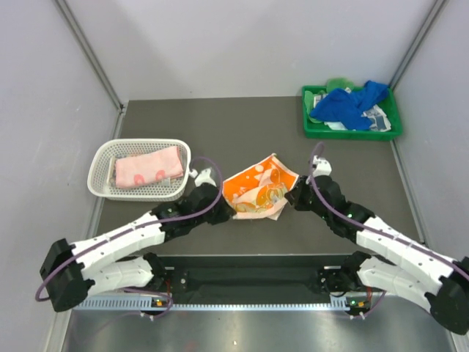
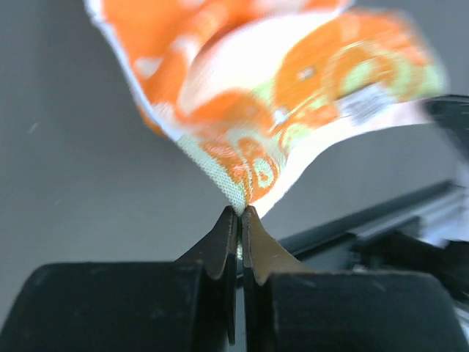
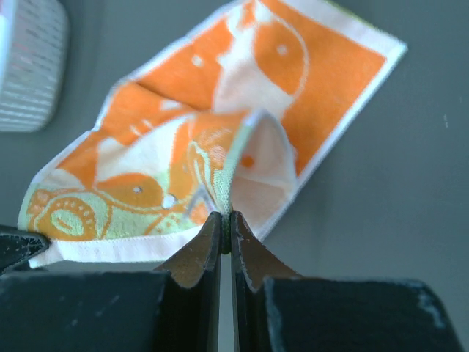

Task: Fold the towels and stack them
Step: Flatten out the crumpled towel

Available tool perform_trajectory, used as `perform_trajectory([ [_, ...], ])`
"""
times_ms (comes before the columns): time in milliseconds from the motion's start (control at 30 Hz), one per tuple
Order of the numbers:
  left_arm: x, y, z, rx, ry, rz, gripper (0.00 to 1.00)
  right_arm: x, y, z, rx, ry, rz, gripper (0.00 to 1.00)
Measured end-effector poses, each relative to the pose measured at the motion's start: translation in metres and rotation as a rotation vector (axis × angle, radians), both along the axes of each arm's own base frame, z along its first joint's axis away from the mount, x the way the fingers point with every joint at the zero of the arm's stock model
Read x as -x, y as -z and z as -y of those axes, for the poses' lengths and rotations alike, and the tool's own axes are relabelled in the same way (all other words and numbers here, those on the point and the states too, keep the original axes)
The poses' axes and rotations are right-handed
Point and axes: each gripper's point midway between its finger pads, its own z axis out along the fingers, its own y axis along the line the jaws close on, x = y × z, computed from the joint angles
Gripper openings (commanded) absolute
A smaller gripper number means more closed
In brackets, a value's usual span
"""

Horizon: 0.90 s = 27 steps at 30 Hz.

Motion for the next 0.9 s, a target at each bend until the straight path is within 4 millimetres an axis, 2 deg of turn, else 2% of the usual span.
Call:
perform_trajectory([
  [67, -0.009, -0.042, 0.009, 0.044, 0.026, 0.077, 0.00, -0.001, -0.026, -0.001, -0.026, -0.011, 0.048, 0.00],
  [133, -0.014, -0.086, 0.014, 0.094, 0.050, 0.157, 0.00, -0.002, -0.064, -0.001, -0.062, -0.021, 0.118, 0.00],
  [200, -0.017, -0.130, 0.016, 0.147, 0.066, 0.240, 0.00, -0.003, -0.110, 0.000, -0.101, -0.030, 0.199, 0.00],
  [267, -0.019, -0.170, 0.016, 0.181, 0.082, 0.313, 0.00, -0.003, -0.163, 0.003, -0.139, -0.035, 0.295, 0.00],
  [400, -0.023, -0.257, 0.015, 0.254, 0.104, 0.472, 0.00, 0.005, -0.262, 0.016, -0.207, -0.031, 0.476, 0.00],
  [433, -0.024, -0.281, 0.015, 0.274, 0.109, 0.516, 0.00, 0.007, -0.282, 0.019, -0.219, -0.029, 0.514, 0.00],
  [567, -0.023, -0.355, 0.014, 0.352, 0.125, 0.654, 0.00, 0.021, -0.355, 0.035, -0.264, -0.022, 0.652, 0.00],
  [733, -0.020, -0.413, 0.015, 0.412, 0.149, 0.758, 0.00, 0.032, -0.403, 0.047, -0.277, -0.017, 0.740, 0.00],
  [800, -0.019, -0.428, 0.016, 0.436, 0.155, 0.782, 0.00, 0.036, -0.417, 0.051, -0.285, -0.016, 0.764, 0.00],
  [900, -0.016, -0.435, 0.015, 0.453, 0.159, 0.795, 0.00, 0.043, -0.433, 0.056, -0.300, -0.019, 0.795, 0.00],
])
